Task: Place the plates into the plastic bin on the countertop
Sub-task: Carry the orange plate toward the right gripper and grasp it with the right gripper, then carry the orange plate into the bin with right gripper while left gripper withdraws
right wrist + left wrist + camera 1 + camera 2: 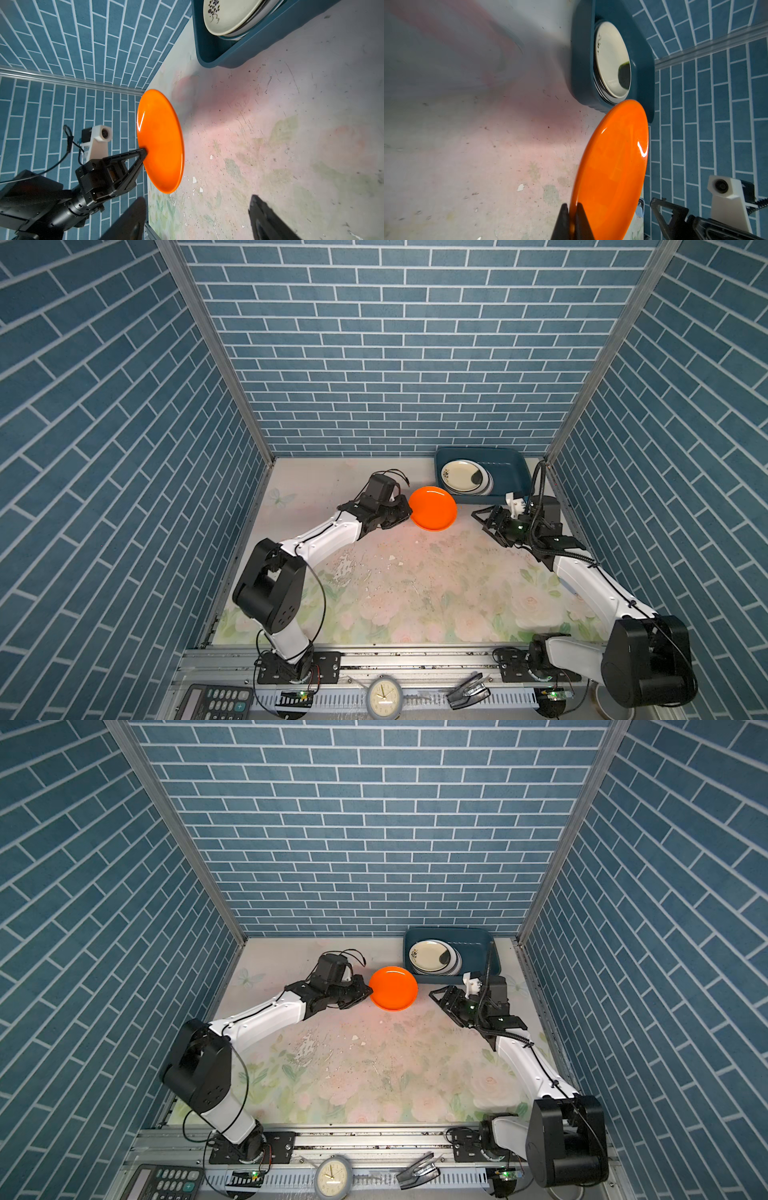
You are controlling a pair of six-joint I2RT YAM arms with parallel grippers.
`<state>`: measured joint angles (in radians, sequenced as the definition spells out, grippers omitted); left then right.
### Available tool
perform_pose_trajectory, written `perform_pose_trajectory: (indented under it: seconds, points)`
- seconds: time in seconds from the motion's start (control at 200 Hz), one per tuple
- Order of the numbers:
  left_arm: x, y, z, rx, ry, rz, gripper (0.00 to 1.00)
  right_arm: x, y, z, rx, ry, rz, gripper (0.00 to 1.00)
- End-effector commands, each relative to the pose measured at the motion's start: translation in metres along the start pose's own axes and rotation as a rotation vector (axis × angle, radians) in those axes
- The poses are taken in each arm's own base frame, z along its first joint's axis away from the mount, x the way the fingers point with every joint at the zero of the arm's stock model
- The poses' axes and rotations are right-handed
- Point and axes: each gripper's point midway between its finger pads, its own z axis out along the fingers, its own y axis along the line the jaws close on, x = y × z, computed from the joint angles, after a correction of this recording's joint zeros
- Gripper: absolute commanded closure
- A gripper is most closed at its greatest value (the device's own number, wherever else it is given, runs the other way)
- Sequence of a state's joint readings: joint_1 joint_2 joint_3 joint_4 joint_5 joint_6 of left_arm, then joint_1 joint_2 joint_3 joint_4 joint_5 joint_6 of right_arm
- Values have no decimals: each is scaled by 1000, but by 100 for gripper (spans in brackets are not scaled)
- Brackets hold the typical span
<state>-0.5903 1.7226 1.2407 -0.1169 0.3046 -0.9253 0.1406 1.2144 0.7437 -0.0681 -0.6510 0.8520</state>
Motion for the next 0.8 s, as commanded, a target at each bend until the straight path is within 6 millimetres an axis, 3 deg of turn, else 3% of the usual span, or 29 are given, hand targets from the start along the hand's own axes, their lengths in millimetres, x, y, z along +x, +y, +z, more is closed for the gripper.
perform_pose_trajectory:
  seconds: [0.0, 0.195, 0.465, 0.64, 0.705, 0.735, 0.795]
  points:
    - [-5, -35, 7, 90, -7, 25, 100, -12, 13, 1, -27, -20, -96, 23]
    - [11, -53, 18, 116, 20, 55, 100, -14, -2, 16, 3, 1, -85, 41]
    - [20, -45, 21, 107, 37, 58, 100, -30, 4, 29, -51, -33, -78, 72]
    - [22, -43, 23, 100, 50, 94, 100, -34, 1, 36, -57, -31, -58, 100]
    - [24, -40, 24, 91, 54, 109, 100, -35, -2, 37, -50, -39, -48, 100]
    - [23, -39, 24, 87, 52, 117, 89, -37, -3, 38, -44, -46, -44, 100]
    - [20, -37, 23, 79, 48, 135, 51, -40, -6, 38, -27, -60, -29, 100]
